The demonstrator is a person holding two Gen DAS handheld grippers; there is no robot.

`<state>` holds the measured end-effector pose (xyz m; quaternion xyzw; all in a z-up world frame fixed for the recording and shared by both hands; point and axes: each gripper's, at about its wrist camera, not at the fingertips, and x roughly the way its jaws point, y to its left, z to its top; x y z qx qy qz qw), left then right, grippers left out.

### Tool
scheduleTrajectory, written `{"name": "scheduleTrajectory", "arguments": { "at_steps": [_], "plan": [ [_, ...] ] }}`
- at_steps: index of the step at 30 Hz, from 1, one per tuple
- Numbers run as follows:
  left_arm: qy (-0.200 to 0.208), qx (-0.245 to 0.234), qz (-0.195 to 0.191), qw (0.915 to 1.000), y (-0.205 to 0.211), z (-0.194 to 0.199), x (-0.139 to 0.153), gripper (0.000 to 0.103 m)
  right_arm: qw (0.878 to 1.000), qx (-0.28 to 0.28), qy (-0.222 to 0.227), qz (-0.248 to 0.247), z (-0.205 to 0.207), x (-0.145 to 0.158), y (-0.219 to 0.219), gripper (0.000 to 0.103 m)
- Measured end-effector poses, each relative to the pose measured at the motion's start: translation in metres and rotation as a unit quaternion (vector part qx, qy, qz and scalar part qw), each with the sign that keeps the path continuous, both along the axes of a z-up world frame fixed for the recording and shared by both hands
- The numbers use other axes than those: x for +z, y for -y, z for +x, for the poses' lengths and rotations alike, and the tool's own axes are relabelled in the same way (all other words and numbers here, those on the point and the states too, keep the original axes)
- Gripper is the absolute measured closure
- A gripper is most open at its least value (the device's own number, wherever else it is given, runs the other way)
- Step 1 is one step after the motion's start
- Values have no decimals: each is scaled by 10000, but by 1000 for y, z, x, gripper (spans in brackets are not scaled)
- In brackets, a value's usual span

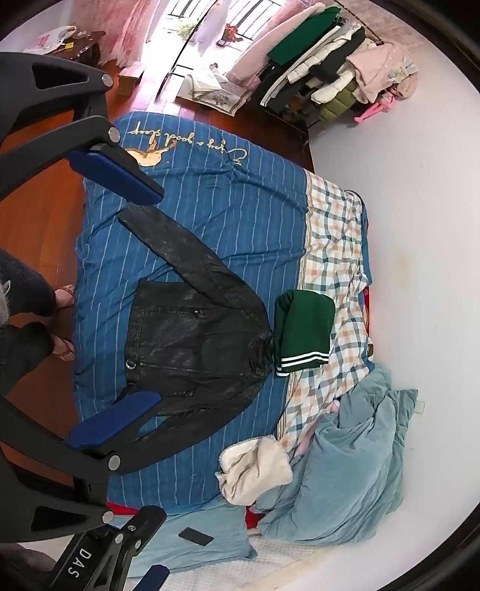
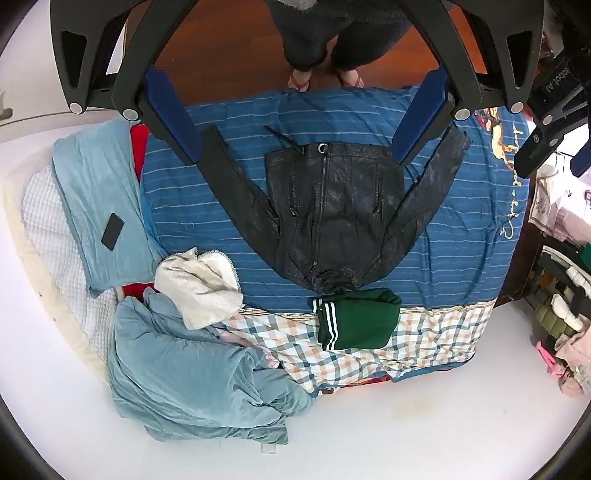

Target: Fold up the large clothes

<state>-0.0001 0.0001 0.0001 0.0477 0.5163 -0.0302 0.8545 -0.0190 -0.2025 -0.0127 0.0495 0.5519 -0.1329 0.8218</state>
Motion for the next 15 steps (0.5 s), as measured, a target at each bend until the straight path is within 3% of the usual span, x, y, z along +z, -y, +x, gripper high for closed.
{"name": "scheduleTrajectory", "arguments": {
  "at_steps": [15],
  "plan": [
    [-38, -78, -46, 10000, 14, 3, 4, 0, 10000, -17, 27, -20, -5, 0, -4, 0]
  ]
}}
